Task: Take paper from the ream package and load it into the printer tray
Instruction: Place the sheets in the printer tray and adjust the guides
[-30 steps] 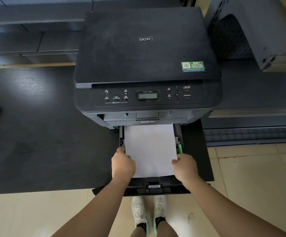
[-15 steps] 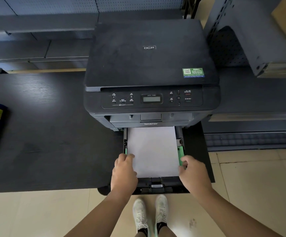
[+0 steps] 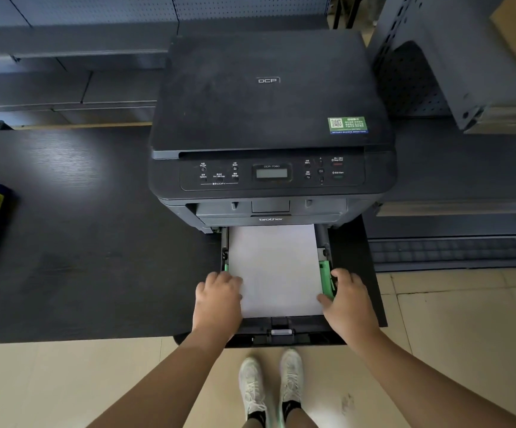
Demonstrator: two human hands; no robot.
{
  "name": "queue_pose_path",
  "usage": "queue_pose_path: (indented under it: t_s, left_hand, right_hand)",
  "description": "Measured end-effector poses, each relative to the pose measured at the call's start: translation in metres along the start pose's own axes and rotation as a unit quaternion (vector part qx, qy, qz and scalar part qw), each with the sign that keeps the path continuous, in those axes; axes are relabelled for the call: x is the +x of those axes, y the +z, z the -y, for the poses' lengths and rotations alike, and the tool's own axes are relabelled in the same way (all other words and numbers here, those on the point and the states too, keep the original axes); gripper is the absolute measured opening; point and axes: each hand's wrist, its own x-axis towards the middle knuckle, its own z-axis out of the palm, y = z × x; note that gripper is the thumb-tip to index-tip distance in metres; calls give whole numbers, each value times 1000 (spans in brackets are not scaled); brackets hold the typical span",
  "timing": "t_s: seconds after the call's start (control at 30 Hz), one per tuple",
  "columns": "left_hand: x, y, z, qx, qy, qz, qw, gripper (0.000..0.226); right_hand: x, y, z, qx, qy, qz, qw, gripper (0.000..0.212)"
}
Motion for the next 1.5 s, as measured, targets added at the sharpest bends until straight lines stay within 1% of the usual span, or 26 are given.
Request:
queue_pose_path:
  t_s: [0.07, 0.13, 0.2, 0.4, 0.57, 0.8, 0.97, 1.3, 1.5]
  left_hand:
    - [0, -6, 4, -119, -95, -36, 988, 33]
    - [2, -9, 6, -215, -153, -24, 964, 32]
    - [4, -9, 6, -236, -164, -8, 958, 30]
    - [8, -5, 3, -276, -227, -15, 934, 28]
    - [11, -6, -3, -289, -268, -20, 919, 25]
    - [14, -6, -6, -324, -302, -32, 896, 21]
    - [17, -8, -6, -344, -317, -32, 883, 18]
    - [18, -6, -4, -350, -307, -24, 885, 21]
    - [18, -5, -6, -336, -293, -25, 895, 20]
  right_hand:
    - [2, -2, 0, 28, 7, -14, 999, 46]
    - [5, -3, -2, 35, 0, -16, 999, 39]
    - [7, -2, -3, 42, -3, -11, 999, 36]
    - [13, 3, -8, 53, 26, -32, 998, 19]
    - [15, 4, -4, 65, 45, -25, 997, 16]
    - [21, 6, -7, 82, 56, -6, 995, 18]
    - [20, 8, -7, 85, 45, -14, 995, 19]
    - [19, 3, -7, 89, 28, -7, 996, 16]
    - [20, 5, -8, 103, 25, -7, 994, 16]
